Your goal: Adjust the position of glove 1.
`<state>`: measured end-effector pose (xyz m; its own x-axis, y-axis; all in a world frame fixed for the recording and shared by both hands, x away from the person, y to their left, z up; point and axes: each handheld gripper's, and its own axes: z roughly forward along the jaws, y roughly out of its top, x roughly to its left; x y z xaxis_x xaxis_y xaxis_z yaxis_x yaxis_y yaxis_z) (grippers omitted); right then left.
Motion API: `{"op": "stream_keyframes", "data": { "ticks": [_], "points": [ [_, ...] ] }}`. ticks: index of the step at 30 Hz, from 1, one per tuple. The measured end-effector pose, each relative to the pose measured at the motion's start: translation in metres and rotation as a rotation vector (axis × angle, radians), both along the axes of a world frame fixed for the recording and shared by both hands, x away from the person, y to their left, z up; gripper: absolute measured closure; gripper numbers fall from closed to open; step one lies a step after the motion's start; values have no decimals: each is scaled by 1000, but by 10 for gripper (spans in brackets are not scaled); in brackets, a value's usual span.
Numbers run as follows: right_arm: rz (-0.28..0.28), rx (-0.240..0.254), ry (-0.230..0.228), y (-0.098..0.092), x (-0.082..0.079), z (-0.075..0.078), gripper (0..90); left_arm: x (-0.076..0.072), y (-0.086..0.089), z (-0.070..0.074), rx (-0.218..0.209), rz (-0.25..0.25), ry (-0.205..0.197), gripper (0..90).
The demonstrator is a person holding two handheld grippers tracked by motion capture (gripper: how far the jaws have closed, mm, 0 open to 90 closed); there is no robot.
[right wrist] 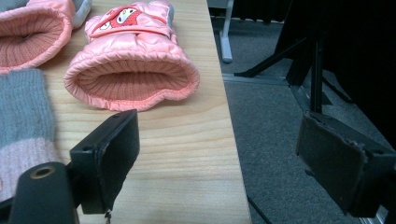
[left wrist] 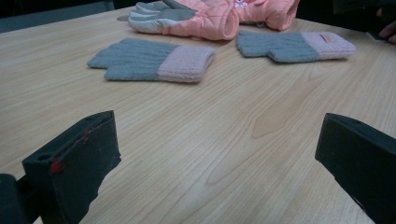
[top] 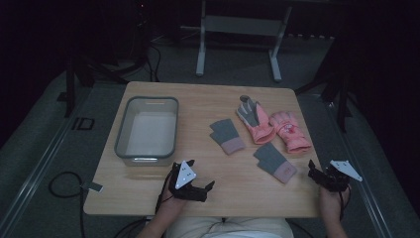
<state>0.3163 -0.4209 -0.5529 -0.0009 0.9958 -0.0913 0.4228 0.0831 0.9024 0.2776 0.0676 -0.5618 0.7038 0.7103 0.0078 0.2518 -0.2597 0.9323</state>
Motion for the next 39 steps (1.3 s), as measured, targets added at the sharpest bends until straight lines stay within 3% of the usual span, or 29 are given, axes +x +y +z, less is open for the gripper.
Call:
{"op": "stream_keyframes", "data": {
  "ticks": [11, 19, 23, 29, 34, 39],
  "points": [
    [-14, -20, 1, 2, 0, 0, 135, 0, 0, 0, -4, 18, -2, 0],
    [-31, -75, 1, 6, 1, -1, 134, 0, 0, 0, -12, 37, -7, 0],
    [-30, -75, 8, 5, 1, -1, 134, 0, -1, 0, -5, 34, -11, 0],
    [-53, -19, 5, -2, 1, 0, 130, -2, 1, 0, -17, 38, -18, 0],
    [-41, -40, 33, 0, 4, 0, 129, -1, 1, 0, -13, 37, -14, 0],
    [-31, -24, 55, 2, 6, 5, 128, -1, 2, 0, -20, 40, -13, 0]
  ]
}}
